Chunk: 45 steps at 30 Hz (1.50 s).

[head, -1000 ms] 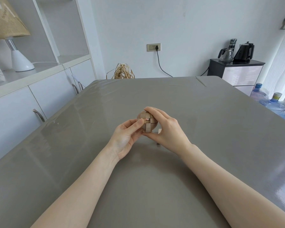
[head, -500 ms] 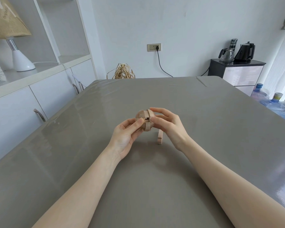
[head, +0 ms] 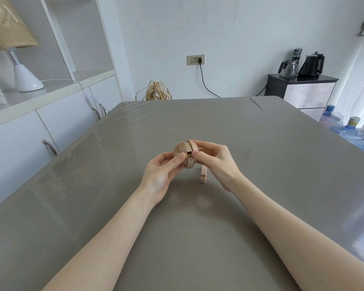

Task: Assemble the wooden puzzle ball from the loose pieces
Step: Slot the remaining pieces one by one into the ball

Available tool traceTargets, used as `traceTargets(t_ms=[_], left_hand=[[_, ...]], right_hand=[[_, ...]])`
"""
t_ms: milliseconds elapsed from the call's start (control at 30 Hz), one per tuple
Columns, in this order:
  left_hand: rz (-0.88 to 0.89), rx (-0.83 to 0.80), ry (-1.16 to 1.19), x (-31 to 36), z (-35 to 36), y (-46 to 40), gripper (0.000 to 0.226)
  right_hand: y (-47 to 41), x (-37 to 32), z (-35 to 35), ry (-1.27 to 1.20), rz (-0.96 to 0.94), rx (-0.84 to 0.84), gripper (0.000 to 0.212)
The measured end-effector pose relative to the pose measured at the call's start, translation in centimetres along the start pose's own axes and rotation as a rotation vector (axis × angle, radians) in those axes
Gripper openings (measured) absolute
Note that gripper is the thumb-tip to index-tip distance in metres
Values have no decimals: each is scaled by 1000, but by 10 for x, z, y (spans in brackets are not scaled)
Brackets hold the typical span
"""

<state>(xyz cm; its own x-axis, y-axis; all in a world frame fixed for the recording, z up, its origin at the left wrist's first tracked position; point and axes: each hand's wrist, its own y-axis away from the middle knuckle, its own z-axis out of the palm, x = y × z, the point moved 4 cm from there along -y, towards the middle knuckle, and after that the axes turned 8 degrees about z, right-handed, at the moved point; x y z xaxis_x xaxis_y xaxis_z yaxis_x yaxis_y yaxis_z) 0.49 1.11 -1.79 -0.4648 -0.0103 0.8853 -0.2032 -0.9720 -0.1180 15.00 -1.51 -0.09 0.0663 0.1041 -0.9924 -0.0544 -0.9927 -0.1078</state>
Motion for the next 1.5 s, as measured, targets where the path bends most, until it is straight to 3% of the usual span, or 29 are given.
traceTargets(t_ms=[167, 433, 800, 1000, 1500], left_hand=[[19, 28, -16, -1, -1, 1, 31], [18, 32, 2, -1, -2, 0, 29], [15, -6, 11, 0, -3, -2, 37], [47, 15, -38, 1, -3, -1, 40], [127, -2, -162, 4, 0, 2, 38]], right_hand=[[-2, 1, 3, 67, -9, 33, 42], [-3, 3, 5, 66, -34, 32, 38], [-6, 9, 1, -167, 62, -120, 44], [-3, 7, -1, -197, 80, -161, 33], [-5, 8, -6, -408, 194, -234, 46]])
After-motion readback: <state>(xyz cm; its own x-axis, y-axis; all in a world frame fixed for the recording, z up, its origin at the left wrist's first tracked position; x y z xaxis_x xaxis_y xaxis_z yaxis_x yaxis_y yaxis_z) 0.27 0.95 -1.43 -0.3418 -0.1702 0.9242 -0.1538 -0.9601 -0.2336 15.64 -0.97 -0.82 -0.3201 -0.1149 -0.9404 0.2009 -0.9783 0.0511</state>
